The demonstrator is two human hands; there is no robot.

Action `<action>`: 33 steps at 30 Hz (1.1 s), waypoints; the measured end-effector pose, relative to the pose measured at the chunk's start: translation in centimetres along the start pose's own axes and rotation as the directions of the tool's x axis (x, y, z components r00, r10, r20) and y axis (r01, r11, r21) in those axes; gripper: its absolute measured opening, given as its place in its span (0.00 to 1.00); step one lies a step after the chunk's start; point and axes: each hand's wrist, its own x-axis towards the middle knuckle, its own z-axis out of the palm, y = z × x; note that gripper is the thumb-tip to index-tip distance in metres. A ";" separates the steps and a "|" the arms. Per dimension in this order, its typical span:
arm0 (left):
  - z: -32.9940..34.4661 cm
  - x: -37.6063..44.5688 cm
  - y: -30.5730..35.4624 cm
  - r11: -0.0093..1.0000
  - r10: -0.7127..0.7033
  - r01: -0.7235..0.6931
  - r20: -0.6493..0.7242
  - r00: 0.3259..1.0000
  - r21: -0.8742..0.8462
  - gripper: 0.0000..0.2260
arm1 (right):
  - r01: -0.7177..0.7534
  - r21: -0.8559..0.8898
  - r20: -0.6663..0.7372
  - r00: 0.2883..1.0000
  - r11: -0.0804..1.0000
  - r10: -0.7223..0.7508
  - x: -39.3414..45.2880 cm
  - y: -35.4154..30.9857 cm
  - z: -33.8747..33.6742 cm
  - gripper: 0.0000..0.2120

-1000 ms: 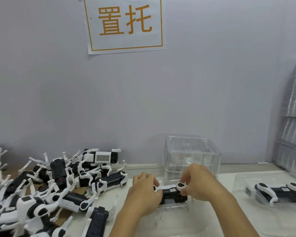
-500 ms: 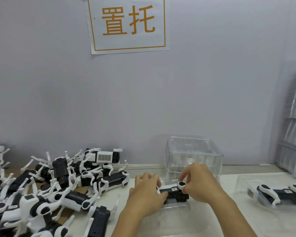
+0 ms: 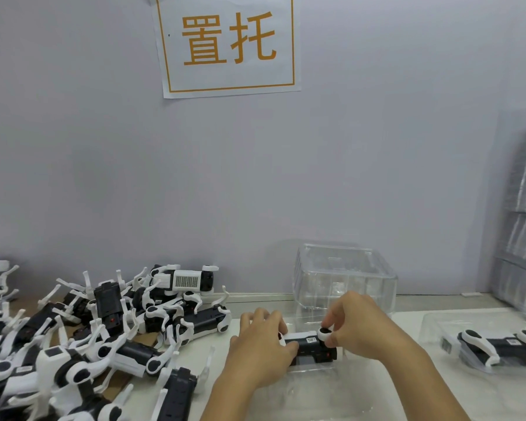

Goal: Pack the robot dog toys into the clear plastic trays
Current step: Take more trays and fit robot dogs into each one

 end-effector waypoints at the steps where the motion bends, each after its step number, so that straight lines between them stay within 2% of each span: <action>1: 0.0 0.0 0.0 1.000 -0.002 0.002 0.001 1.000 0.000 0.08 | 0.003 -0.009 0.030 1.000 1.000 -0.003 0.0 0.1 -0.3 0.10; 4: -0.1 -0.1 0.1 1.000 -0.006 0.006 0.003 1.000 0.000 0.08 | 0.005 -0.033 0.094 0.996 0.999 -0.002 0.0 0.4 -0.6 0.14; 12: -0.2 -0.3 0.4 1.000 -0.011 0.011 0.010 1.000 -0.006 0.08 | -0.008 -0.021 0.052 0.999 1.000 0.009 0.1 0.1 0.5 0.15; 16: -0.2 -0.1 0.3 0.998 -0.016 0.016 0.003 1.000 -0.064 0.07 | 0.067 -0.043 0.054 0.996 0.997 -0.065 -0.1 -0.5 0.7 0.13; 19: -0.2 0.2 0.2 0.984 -0.048 0.041 -0.035 0.998 -0.171 0.10 | 0.173 -0.015 0.027 0.985 0.985 -0.173 -0.2 -1.6 1.5 0.14; 21: -0.4 0.3 0.1 0.946 -0.096 0.070 -0.067 0.993 -0.316 0.09 | 0.243 0.037 0.014 0.970 0.969 -0.244 -0.3 -2.6 2.3 0.12; 24: -0.7 0.5 0.1 0.810 -0.218 0.128 -0.091 0.972 -0.572 0.09 | 0.308 0.074 0.054 0.948 0.948 -0.313 -0.5 -3.9 3.9 0.13; 26: -0.9 0.5 0.3 0.726 -0.289 0.153 -0.095 0.953 -0.671 0.10 | 0.324 0.039 0.055 0.944 0.945 -0.326 -0.5 -4.3 4.7 0.14; 28: -0.8 0.6 0.3 0.692 -0.312 0.155 -0.099 0.945 -0.705 0.11 | 0.318 0.022 0.036 0.947 0.948 -0.319 -0.4 -4.4 5.0 0.15; 33: -0.3 0.7 0.0 0.728 -0.295 0.147 -0.112 0.949 -0.670 0.12 | 0.302 0.051 0.013 0.953 0.952 -0.303 -0.1 -4.2 5.3 0.14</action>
